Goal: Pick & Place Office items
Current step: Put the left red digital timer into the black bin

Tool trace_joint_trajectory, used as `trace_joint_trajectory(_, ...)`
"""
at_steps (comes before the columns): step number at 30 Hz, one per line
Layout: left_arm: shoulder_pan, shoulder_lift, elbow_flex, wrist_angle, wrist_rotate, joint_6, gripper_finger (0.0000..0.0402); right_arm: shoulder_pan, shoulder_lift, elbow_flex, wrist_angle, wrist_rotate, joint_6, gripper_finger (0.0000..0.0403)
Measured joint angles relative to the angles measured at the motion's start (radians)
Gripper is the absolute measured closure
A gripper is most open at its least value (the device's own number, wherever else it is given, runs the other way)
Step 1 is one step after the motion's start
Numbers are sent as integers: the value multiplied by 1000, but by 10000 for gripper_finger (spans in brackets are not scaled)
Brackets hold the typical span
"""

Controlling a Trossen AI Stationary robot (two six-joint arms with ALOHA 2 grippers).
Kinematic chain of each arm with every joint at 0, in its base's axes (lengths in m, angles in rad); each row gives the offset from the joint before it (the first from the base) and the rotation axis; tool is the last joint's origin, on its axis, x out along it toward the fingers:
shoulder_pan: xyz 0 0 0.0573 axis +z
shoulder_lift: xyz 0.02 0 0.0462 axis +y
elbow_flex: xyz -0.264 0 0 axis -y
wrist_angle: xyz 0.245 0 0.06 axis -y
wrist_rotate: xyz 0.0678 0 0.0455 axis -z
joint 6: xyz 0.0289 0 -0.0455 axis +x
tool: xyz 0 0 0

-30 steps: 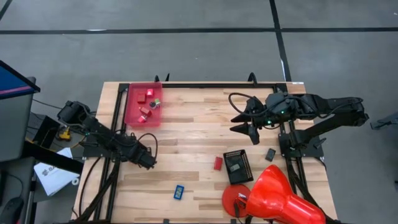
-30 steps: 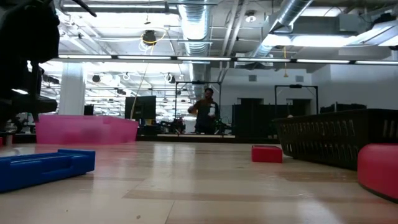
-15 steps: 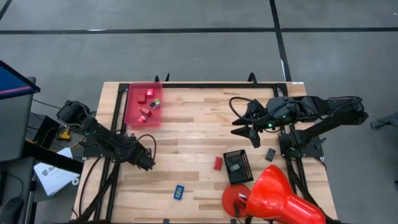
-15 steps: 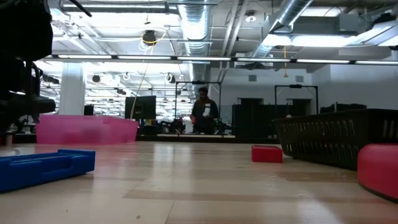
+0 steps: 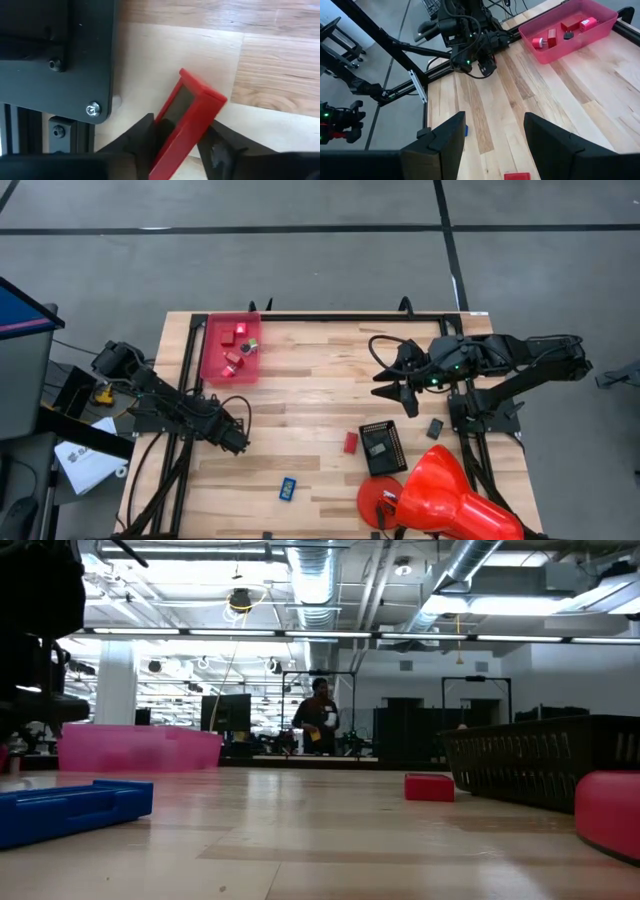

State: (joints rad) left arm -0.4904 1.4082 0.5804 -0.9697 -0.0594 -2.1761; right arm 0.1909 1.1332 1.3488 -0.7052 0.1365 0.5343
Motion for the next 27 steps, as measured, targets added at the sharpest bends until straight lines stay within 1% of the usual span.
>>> trace_joint_trajectory(6, 0, 1, 13, 10, 0, -1, 320, 0, 0, 0, 0, -4, -2, 207)
trace_joint_trajectory(9, 1, 2, 36, 119, -69, 1, 338, 0, 0, 0, 0, -4, -2, 207)
trace_joint_trajectory(11, 1, 1, 38, 192, -126, 30, 347, 0, 0, 0, 0, -4, -2, 207)
trace_joint_trajectory(14, 8, 1, 43, 396, -237, 89, 354, 0, 0, 0, -2, -4, -2, 207)
trace_joint_trajectory(16, 20, 1, 42, 522, -324, 160, 353, 0, 0, 0, -2, -4, -2, 207)
trace_joint_trajectory(18, 43, 1, 42, 695, -404, 277, 349, 0, 0, 0, -2, -4, -2, 207)
trace_joint_trajectory(20, 80, 1, 42, 886, -439, 461, 347, 0, 0, 0, -2, -4, -2, 207)
trace_joint_trajectory(22, 122, 1, 42, 1097, -430, 674, 348, 0, 0, 0, -2, -4, -2, 207)
trace_joint_trajectory(24, 166, 0, 43, 1262, -400, 858, 350, 2, 0, 0, -2, -4, -2, 207)
trace_joint_trajectory(27, 228, 0, 45, 1391, -326, 1054, 351, 20, -3, 0, -4, -3, -2, 207)
